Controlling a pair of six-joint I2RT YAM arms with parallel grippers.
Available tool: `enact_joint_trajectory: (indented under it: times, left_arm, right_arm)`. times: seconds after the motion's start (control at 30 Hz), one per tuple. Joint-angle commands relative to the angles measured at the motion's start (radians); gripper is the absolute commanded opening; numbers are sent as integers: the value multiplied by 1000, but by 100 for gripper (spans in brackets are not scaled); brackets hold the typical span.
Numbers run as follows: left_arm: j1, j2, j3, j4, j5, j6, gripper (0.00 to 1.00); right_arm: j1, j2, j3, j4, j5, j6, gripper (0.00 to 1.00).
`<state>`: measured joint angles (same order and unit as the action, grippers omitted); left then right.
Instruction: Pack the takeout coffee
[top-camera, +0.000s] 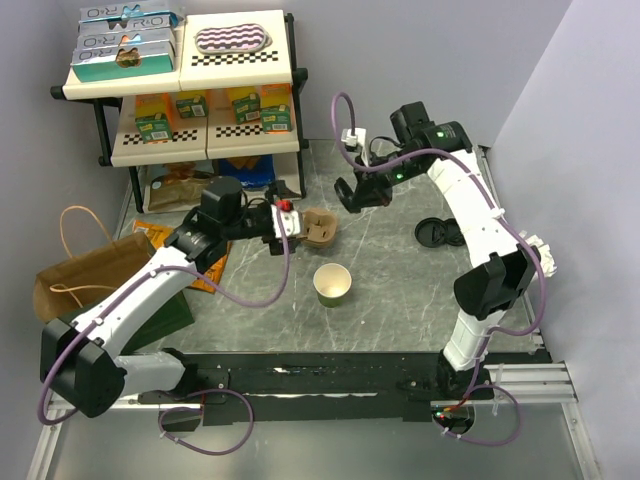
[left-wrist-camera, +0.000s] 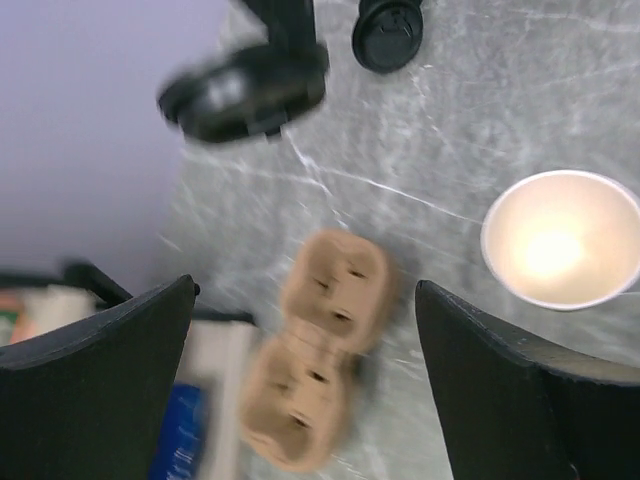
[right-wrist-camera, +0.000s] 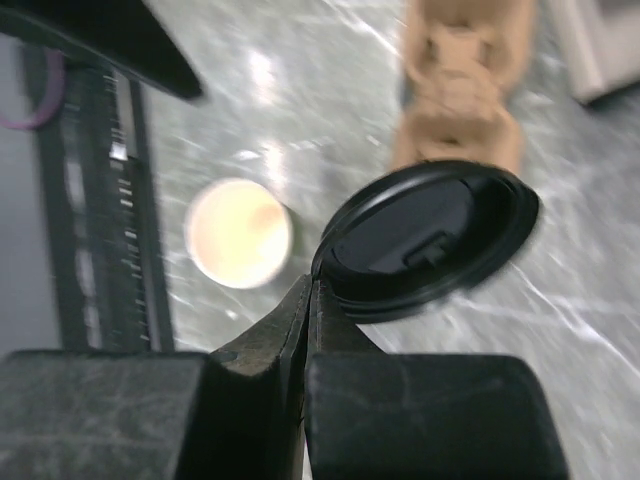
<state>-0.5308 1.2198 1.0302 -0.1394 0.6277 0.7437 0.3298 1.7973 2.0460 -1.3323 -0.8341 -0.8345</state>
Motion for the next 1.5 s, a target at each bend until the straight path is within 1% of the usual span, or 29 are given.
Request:
enact_joint_trajectory:
  times: [0.0,0.13,0.27,0.4,0.47,0.57,0.67,0.7,0.77,0.8,0.87,0.9,0.97,1.1,1.17,1.2,1.27,1.3,1.37,1.4,1.47]
  left_arm:
    - [-40,18,42,46,41,244,97]
    - [-49,33,50,25,61,396,94]
    - [-51,78,102,17,75,442,93]
    - [-52,153,159,0,86,522,88]
    - [-52,176,192,3,79,536,88]
    - [-52,221,243,-35,83,589,86]
    - [-52,268,312,-161,89,690,81]
    - [-52,288,329,-192,90,733,78]
    - [-52,306,378,-274,93,769,75]
    - [-52,320,392,-301,93,802,70]
    - [-52,333,433,-388,95,836,66]
    - [-52,339,442,-419,96,871,61]
    - [-52,340,458,-483,104,910,57]
    - [-52,319,429,-514,125,1000,47]
    - [-54,313,410,-525,136,1023,45]
    - [-55,311,409,-538,139,1043,42]
    - [-60,308,396,-536,141,1050,33]
    - [-61,302,390,-525,139,1043,23]
    - [-64,296,369,-487,132,1036,13]
    - [-64,287,363,-468,132,1007,5]
    - [-66,282,344,-415,124,970,1]
  right_arm:
    - [20,-26,-29,-240,-168,0,0]
    - [44,-26,-52,-239,-177,0,0]
    - [60,-4,-47,-242,-166,9,0]
    - [80,8,-41,-240,-158,12,0]
    - [87,13,-41,-242,-155,21,0]
    - [92,22,-43,-242,-154,31,0]
    - [95,28,-34,-242,-151,31,0]
    - [97,30,-30,-242,-148,34,0]
    - [98,33,-23,-242,-140,35,0]
    - [100,34,-21,-242,-138,35,0]
    - [100,33,-20,-242,-134,37,0]
    - [98,34,-20,-240,-132,38,0]
    - [98,34,-18,-240,-128,40,0]
    - [100,43,-14,-242,-119,44,0]
    - [101,51,-12,-240,-117,46,0]
    - [101,53,-12,-242,-115,49,0]
    - [101,54,-10,-242,-114,51,0]
    - [103,53,-10,-240,-111,52,0]
    - [104,51,-10,-240,-105,54,0]
    - [103,51,-10,-242,-103,57,0]
    - [104,53,-6,-242,-94,63,0]
